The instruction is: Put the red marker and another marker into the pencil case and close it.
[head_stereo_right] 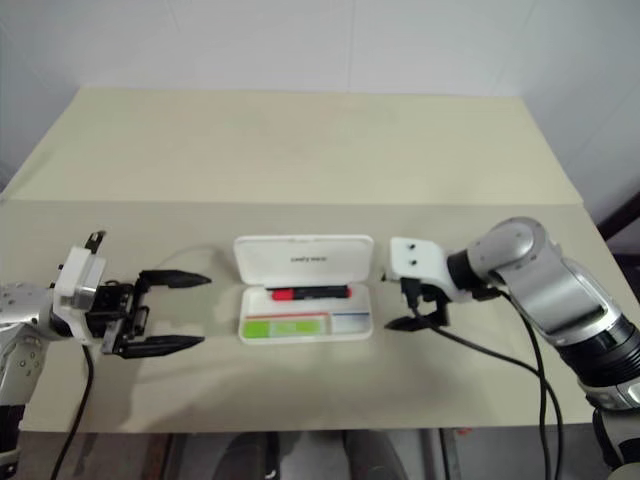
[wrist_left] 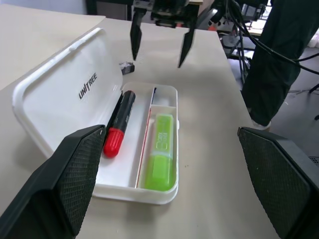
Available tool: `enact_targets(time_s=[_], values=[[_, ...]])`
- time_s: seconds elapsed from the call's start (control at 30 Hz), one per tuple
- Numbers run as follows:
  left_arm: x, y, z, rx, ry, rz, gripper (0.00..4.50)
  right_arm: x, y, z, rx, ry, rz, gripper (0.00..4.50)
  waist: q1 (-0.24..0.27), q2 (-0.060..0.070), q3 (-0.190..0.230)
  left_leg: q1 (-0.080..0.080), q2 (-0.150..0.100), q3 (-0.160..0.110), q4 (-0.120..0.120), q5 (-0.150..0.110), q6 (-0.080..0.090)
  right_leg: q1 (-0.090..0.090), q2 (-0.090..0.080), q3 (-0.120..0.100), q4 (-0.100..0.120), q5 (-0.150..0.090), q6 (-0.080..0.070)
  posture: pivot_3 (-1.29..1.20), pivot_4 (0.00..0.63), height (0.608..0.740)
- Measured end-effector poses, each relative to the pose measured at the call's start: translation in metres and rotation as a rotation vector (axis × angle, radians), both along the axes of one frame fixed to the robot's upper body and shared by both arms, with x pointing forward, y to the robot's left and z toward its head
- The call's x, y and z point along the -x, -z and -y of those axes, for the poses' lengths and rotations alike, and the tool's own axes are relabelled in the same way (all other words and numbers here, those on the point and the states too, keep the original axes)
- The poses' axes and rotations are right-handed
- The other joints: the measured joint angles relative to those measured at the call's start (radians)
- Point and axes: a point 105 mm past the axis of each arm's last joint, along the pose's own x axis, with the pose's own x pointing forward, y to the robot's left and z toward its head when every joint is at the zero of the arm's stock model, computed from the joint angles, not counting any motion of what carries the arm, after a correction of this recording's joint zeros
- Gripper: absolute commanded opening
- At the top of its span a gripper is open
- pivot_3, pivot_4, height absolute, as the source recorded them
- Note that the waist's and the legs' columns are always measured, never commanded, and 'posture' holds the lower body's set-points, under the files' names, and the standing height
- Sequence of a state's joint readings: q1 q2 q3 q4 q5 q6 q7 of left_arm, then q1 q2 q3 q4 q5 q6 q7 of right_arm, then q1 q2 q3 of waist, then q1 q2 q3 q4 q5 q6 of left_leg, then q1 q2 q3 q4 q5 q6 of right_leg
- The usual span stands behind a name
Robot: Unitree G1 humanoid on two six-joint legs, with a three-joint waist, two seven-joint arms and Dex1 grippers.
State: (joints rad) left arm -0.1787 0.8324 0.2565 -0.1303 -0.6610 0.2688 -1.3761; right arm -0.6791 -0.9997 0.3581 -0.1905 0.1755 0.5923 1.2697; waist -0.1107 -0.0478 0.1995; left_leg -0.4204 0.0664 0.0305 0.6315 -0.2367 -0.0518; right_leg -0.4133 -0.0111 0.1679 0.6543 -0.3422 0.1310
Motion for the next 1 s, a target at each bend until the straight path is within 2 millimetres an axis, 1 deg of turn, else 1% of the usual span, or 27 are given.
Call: enact_targets(time_s=[0.1, 0.17, 0.37, 0.5, 0.53, 0.57, 0.6, 0.73, 0.8, 0.83, 0.87, 0.9, 0.93, 1.0], values=[[0.000, 0.000, 0.000, 0.001, 0.001, 0.003, 4.50, -0.015, 0.006, 0.019, 0.021, 0.110, 0.020, 4.46, 0.000, 0.000, 0.000, 0.000, 0.000, 0.000, 0.000, 0.000, 0.000, 0.000, 0.000, 0.000, 0.000, 0.000, 0.000, 0.00, 0.150, 0.740], [0.000, 0.000, 0.000, 0.002, 0.001, 0.003, 4.50, -0.026, 0.008, 0.026, -0.002, 0.180, 0.041, 4.46, -0.001, 0.000, 0.000, 0.000, 0.000, 0.000, -0.001, 0.000, 0.000, 0.000, 0.000, 0.000, 0.000, 0.000, 0.000, 0.00, 0.150, 0.740], [0.000, 0.000, 0.000, 0.004, 0.006, 0.000, 4.50, -0.051, 0.017, 0.033, -0.107, 0.351, 0.075, 4.46, 0.000, 0.000, 0.000, 0.000, 0.000, 0.000, 0.000, 0.000, 0.000, 0.000, 0.000, 0.000, 0.001, 0.000, 0.000, 0.00, 0.150, 0.740], [-0.001, 0.001, -0.001, 0.008, 0.005, -0.005, 4.50, -0.054, 0.024, 0.029, -0.166, 0.398, 0.040, 4.46, 0.000, 0.000, 0.000, 0.000, 0.000, 0.000, 0.000, 0.000, 0.000, 0.000, 0.000, 0.000, 0.001, 0.000, 0.000, 0.00, 0.150, 0.740], [-0.001, 0.001, -0.001, 0.008, 0.004, -0.005, 4.50, -0.054, 0.025, 0.030, -0.178, 0.410, 0.031, 4.18, 0.000, 0.000, 0.000, 0.000, 0.000, 0.000, 0.000, 0.000, 0.000, 0.000, 0.000, 0.000, 0.001, 0.000, 0.000, 0.00, 0.150, 0.740], [-0.001, 0.001, -0.001, 0.009, 0.003, -0.006, 4.50, -0.054, 0.026, 0.030, -0.188, 0.423, 0.024, 4.07, -0.001, 0.000, 0.000, 0.000, 0.000, 0.000, 0.000, 0.000, 0.000, 0.000, 0.000, 0.000, 0.001, 0.000, 0.000, 0.00, 0.150, 0.740], [-0.002, 0.001, -0.002, 0.009, 0.003, -0.006, 4.50, -0.053, 0.027, 0.030, -0.196, 0.428, 0.016, 3.87, -0.001, 0.000, 0.000, 0.000, 0.000, 0.000, 0.000, 0.000, 0.000, 0.000, 0.000, 0.000, 0.001, 0.000, 0.000, 0.00, 0.150, 0.740], [-0.002, 0.000, -0.001, 0.009, 0.004, -0.002, 4.50, -0.052, 0.032, 0.025, -0.212, 0.426, -0.011, 2.43, -0.005, 0.000, 0.000, 0.006, 0.000, 0.001, 0.001, 0.000, -0.001, 0.006, 0.000, 0.001, 0.001, 0.001, 0.001, 0.00, 0.150, 0.740], [-0.002, 0.000, -0.001, 0.009, 0.004, -0.002, 4.50, -0.051, 0.033, 0.024, -0.212, 0.427, -0.015, 1.85, -0.004, 0.000, 0.000, 0.010, 0.000, 0.002, 0.001, 0.001, -0.001, 0.010, 0.000, 0.002, 0.001, 0.001, 0.001, 0.00, 0.150, 0.740], [-0.002, 0.000, -0.001, 0.009, 0.004, -0.002, 4.50, -0.051, 0.034, 0.025, -0.210, 0.429, -0.014, 1.44, -0.004, 0.000, 0.000, 0.012, -0.001, 0.002, 0.001, 0.001, -0.001, 0.012, 0.000, 0.003, 0.000, 0.000, -0.001, 0.00, 0.150, 0.740], [-0.002, 0.000, -0.001, 0.009, 0.004, -0.002, 4.50, -0.051, 0.034, 0.026, -0.207, 0.431, -0.011, 1.14, -0.004, 0.000, 0.000, 0.013, -0.001, 0.002, 0.001, 0.001, -0.001, 0.014, 0.000, 0.004, 0.000, -0.002, -0.006, 0.00, 0.150, 0.740], [-0.002, 0.000, -0.001, 0.009, 0.004, -0.002, 4.50, -0.051, 0.034, 0.028, -0.201, 0.433, -0.008, 0.71, -0.004, 0.000, 0.000, 0.014, -0.001, 0.002, 0.001, 0.001, -0.001, 0.015, 0.000, 0.004, 0.000, -0.005, -0.012, 0.00, 0.150, 0.740], [-0.002, 0.000, -0.001, 0.009, 0.003, -0.002, 4.50, -0.051, 0.033, 0.028, -0.199, 0.431, -0.003, 0.41, -0.003, 0.000, 0.000, 0.014, -0.001, 0.002, 0.001, 0.001, -0.001, 0.015, 0.000, 0.004, -0.001, -0.006, -0.012, 0.00, 0.150, 0.740], [-0.002, 0.000, -0.001, 0.009, 0.003, -0.002, 4.50, -0.052, 0.029, 0.030, -0.198, 0.420, 0.021, 0.34, -0.003, 0.000, 0.000, 0.014, -0.001, 0.002, 0.000, 0.001, -0.001, 0.015, 0.000, 0.004, -0.001, -0.004, -0.010, 0.00, 0.150, 0.740]])
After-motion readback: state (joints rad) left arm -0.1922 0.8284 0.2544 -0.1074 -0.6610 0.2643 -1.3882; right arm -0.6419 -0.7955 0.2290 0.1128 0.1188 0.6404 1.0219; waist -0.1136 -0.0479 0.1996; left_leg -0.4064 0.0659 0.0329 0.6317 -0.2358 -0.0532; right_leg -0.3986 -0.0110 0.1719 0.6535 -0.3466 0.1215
